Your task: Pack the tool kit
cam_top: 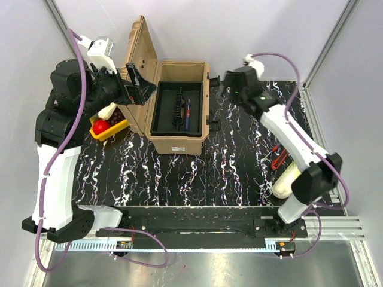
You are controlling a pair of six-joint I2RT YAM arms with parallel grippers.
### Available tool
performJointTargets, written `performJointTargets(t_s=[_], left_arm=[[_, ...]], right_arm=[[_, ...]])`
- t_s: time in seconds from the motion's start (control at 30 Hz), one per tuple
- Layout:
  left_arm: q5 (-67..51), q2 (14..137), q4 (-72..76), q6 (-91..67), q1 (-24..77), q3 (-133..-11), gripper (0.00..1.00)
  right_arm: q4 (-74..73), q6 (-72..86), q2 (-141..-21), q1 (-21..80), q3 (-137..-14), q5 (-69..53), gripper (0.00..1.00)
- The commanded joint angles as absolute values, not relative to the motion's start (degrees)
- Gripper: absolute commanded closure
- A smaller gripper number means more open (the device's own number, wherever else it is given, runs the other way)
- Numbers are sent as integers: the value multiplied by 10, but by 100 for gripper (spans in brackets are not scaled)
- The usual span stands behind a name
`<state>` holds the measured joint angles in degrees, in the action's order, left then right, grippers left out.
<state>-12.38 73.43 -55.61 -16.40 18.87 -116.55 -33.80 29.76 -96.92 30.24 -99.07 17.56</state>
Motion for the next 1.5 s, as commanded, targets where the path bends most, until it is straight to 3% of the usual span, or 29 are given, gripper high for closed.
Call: performJointTargets(t_s=[0.0,0.23,0.47,0.7,0.83,0.97,1.23,1.33,1.47], left_arm=[[-120,723,-527,-160,191,-1169,1],[-124,726,-526,-161,191,-1167,1],[-125,726,-527,-160,190,-1168,1],[-116,722,-527,-157,191,-1165,1],[-113,722,-527,-156,190,-1164,1],[-112,722,-527,-154,191,-1163,1],[-112,729,-529,-154,191,-1166,1],[-111,729,-530,-154,191,-1167,1],[-109,729,-529,-153,191,-1168,1]], right_arm=[[-340,301,-909,223,-891,263,1],[-371,376,-875,123,-775,279,1],[-369,461,-905,43,-689,247,12],[-343,467,-961,-14,-673,208,20],[-331,473,-990,-34,-669,185,35],[-332,475,-1014,-46,-670,180,43],[-316,467,-1051,-54,-674,177,51],[-313,459,-1061,-54,-678,172,59],[-313,449,-1055,-54,-686,156,91]])
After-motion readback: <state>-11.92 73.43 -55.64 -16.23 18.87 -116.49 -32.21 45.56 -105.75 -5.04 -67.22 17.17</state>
